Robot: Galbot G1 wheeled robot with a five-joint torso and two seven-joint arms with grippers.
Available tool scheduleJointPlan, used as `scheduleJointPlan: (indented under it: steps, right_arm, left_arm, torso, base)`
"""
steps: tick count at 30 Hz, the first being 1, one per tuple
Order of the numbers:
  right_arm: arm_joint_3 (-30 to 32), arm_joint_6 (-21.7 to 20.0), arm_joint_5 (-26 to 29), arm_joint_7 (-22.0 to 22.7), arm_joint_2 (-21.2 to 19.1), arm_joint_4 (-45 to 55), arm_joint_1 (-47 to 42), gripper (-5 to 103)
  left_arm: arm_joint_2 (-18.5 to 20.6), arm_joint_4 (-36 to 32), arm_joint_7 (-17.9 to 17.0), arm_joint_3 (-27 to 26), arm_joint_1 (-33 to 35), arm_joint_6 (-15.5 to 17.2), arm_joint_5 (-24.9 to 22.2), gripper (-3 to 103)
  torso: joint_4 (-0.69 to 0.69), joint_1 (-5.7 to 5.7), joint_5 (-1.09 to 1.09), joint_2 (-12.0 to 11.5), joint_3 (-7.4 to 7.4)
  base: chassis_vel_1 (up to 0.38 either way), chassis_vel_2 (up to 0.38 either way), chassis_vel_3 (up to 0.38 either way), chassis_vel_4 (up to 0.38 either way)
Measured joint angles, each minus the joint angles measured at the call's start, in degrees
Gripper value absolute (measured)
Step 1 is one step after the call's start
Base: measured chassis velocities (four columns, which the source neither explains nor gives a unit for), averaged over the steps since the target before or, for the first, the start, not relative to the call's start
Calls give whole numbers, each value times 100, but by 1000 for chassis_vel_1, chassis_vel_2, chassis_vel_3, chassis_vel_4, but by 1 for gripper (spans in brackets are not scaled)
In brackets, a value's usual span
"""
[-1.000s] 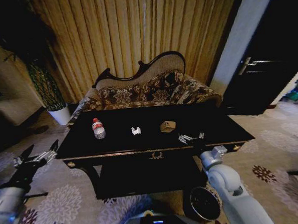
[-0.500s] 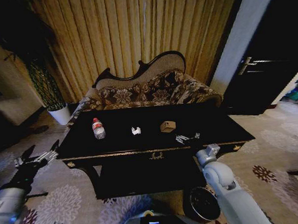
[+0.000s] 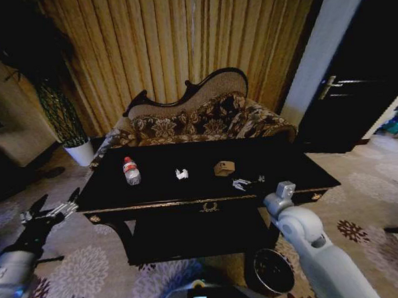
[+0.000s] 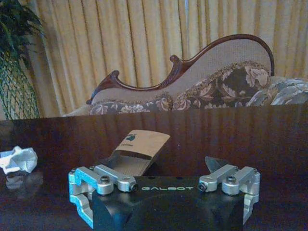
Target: Move to the front of the table and place the trash on the table into the trash bin.
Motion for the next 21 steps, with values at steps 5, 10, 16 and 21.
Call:
scheduleJointPlan:
  steps: [5,10,16,21]
  right_arm:
    - [-129,-2,0,22,-55,-105,78,100]
    - [-331,-2,-16,68,-61,-272,272,100]
    - [-427,5,-21,93,-63,-449,478,100]
    - [-453,9,3,94,-105,-504,555,100]
  left_arm:
    - [-2,-9,5,14,-5,-3,23,100]
    - [6,-23,4,10,-6,-2,25,100]
    - [-14,-26,6,-15,16,-2,29,100]
    - [-21,-28,11,-5,1,1,39,100]
  torso:
    - [-1,0,0,0,0]
    - [0,0,0,0,0]
    - [0,0,0,0,0]
    - [0,0,0,0,0]
  base:
    - [0,0,0,0]
    - [0,0,0,0]
    - [0,0,0,0]
    - [0,0,0,0]
